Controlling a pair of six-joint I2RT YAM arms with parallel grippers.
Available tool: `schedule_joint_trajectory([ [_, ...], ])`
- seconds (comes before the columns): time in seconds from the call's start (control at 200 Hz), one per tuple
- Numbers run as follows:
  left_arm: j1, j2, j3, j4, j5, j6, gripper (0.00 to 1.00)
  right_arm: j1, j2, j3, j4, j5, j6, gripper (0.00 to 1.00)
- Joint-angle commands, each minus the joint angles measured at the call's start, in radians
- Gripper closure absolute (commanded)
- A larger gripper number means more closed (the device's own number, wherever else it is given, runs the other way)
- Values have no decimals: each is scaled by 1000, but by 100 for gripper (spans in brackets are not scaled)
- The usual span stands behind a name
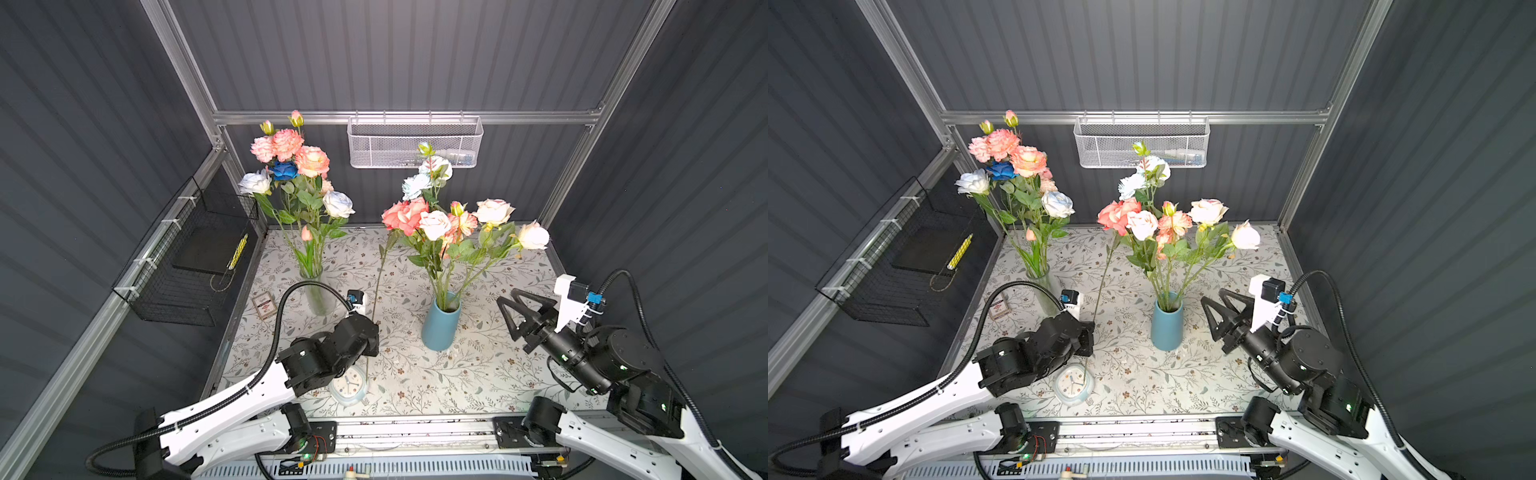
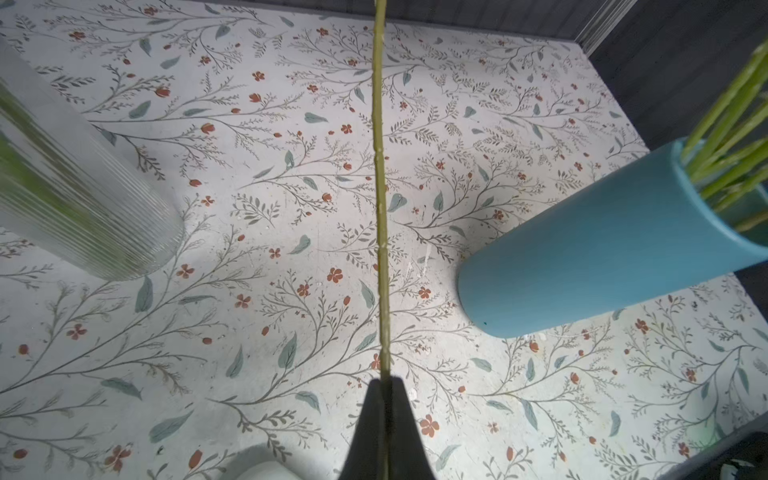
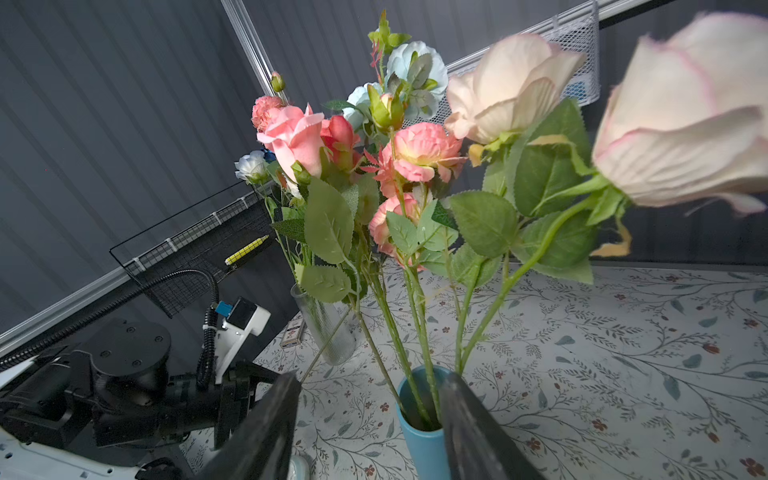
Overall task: Arrange the flowers into the vase
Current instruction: 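Lift the pink rosebud upright with the left gripper while the right approaches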
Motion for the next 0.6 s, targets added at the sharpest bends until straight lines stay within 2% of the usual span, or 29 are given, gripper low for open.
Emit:
schedule_joint_trajectory([
  [0.0, -3, -22, 105, -33, -78, 84, 100, -2, 11, 30, 34, -10, 1, 43],
  [0.24, -6, -56, 290, -39, -153, 215, 100, -3, 43, 60, 41, -29, -6, 42],
  [0.39, -6, -65, 373, -28, -142, 278, 100, -2, 87, 102, 52, -80, -22, 41],
  [0.51, -6, -94, 411, 22, -60, 331, 100, -2, 133, 140, 72, -145, -29, 39],
  [0.595, -6, -107, 420, 70, 76, 370, 100, -2, 179, 175, 94, -214, -34, 38],
])
